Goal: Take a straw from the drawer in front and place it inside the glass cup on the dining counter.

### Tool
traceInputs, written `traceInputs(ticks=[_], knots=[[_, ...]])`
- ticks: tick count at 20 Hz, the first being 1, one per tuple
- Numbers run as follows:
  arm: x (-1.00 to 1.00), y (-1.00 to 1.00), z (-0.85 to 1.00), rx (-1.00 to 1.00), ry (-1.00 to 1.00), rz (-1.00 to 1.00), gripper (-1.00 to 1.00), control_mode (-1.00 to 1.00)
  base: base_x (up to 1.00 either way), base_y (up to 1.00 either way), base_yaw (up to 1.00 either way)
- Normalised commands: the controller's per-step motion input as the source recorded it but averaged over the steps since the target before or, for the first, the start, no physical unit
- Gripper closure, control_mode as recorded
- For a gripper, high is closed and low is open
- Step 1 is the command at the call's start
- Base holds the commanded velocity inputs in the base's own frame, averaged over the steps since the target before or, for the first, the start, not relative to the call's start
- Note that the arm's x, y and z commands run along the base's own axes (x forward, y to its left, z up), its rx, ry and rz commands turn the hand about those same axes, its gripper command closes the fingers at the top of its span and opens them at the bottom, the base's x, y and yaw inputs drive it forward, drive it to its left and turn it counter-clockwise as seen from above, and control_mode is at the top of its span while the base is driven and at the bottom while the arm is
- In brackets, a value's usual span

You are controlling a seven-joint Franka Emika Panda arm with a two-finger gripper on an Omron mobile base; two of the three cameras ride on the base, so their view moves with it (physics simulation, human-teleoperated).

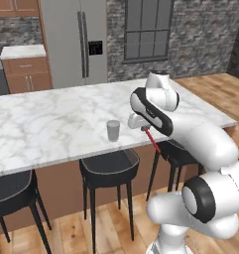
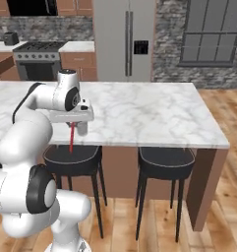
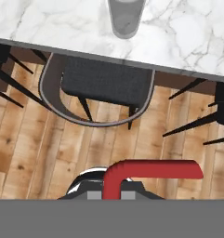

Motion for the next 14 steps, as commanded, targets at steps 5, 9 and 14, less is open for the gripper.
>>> traceInputs(ticks=[5,9,14], knots=[[0.0,0.0,0.0,0.0,0.0,0.0,1.0,1.0,0.64,-0.26,0.22],[0.0,0.0,0.0,0.0,0.0,0.0,1.0,1.0,0.59,-0.34,0.18],[0.0,0.0,0.0,0.0,0.0,0.0,1.0,1.0,0.6,-0.37,0.18]])
